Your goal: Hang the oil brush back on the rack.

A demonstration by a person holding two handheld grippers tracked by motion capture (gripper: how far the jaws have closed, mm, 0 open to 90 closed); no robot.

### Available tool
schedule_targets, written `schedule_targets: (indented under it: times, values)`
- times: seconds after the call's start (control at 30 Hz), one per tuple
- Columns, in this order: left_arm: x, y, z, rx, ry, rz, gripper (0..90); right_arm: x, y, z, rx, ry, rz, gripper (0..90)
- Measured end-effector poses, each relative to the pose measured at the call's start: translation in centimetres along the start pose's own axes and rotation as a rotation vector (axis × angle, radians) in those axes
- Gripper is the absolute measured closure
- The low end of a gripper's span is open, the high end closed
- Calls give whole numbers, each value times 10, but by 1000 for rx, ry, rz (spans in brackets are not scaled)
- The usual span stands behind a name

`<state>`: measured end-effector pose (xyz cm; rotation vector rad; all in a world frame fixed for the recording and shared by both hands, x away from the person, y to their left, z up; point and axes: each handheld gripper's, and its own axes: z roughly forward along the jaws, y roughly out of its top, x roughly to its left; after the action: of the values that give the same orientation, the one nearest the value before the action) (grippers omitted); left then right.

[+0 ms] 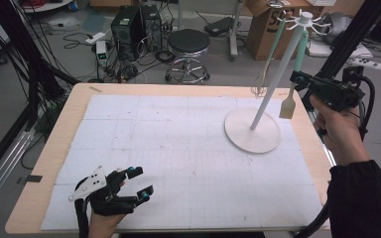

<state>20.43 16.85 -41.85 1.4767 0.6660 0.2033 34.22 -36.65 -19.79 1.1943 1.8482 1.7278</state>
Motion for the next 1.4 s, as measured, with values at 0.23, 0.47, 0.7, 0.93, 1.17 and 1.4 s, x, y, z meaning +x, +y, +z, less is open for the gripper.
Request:
schedule_targets:
  times: [0.23, 0.47, 0.7, 0.93, 1.17, 1.4]
  values:
    - [0, 0, 0, 0, 2, 0, 249, -1, 0, 2, -2, 15, 7, 834]
    - [0, 0, 0, 1, 3, 0, 249, -3, 0, 4, -4, 34, 13, 834]
    - [0, 0, -1, 0, 1, 1, 249, -4, 0, 4, -9, 25, 29, 697]
    - [-1, 0, 0, -2, 2, -1, 249, -6, -11, 4, -4, 35, 46, 625]
    - [-1, 0, 0, -1, 3, 1, 249, -7, -37, 4, 15, 93, 36, 480]
    - [-1, 0, 2, 2, 2, 1, 249, -6, -64, 3, 38, 95, 26, 328]
